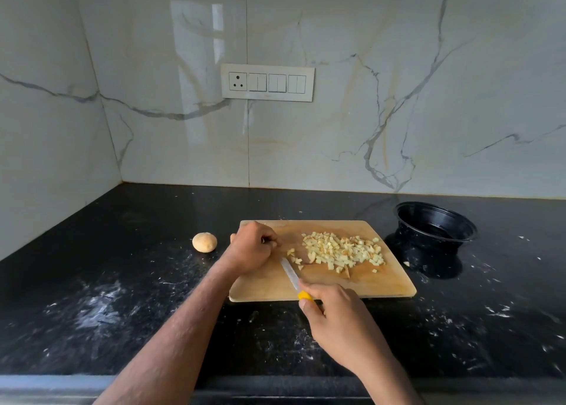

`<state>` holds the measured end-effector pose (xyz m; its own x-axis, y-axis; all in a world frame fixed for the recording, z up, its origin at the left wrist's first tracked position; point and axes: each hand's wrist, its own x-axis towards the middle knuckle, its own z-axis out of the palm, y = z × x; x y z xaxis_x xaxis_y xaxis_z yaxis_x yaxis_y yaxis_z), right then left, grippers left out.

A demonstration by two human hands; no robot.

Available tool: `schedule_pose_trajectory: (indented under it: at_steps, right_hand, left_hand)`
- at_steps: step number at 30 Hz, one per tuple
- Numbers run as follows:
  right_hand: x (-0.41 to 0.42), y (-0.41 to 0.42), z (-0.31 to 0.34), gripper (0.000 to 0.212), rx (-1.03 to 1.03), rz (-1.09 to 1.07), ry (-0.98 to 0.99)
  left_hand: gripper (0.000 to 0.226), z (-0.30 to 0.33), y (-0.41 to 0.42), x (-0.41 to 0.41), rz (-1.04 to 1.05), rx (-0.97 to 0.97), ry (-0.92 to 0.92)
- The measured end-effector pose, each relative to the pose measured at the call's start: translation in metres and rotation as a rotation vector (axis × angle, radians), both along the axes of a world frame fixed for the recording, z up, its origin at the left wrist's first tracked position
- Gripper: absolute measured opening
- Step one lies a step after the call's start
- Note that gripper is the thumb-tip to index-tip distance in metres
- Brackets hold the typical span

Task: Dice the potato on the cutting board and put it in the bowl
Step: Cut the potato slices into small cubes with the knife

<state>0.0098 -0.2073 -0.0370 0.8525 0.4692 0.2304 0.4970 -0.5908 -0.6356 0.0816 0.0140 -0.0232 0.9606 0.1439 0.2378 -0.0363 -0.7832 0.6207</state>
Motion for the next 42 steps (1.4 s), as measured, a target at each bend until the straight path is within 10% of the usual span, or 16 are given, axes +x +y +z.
schedule_pose_trajectory:
  at_steps: [42]
  right_hand:
    - [0.03, 0.027, -0.01, 0.045, -0.079, -0.225, -0.403]
  left_hand:
    - [0.033, -0.011, 0.016, 0.034, 0.231, 0.489, -0.118]
